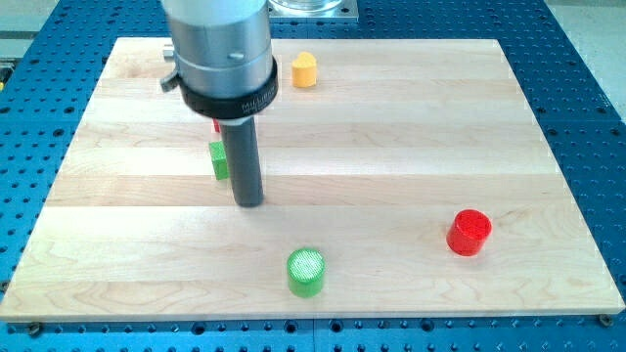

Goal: Place your arm to the right side of the green circle

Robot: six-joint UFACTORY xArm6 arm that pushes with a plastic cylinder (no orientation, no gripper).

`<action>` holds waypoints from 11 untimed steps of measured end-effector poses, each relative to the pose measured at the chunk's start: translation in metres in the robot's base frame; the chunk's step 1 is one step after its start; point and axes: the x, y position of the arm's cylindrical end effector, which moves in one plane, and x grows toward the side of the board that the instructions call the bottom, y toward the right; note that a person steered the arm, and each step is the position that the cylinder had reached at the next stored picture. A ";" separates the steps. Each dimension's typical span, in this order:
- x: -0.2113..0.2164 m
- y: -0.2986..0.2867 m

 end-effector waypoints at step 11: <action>0.080 0.048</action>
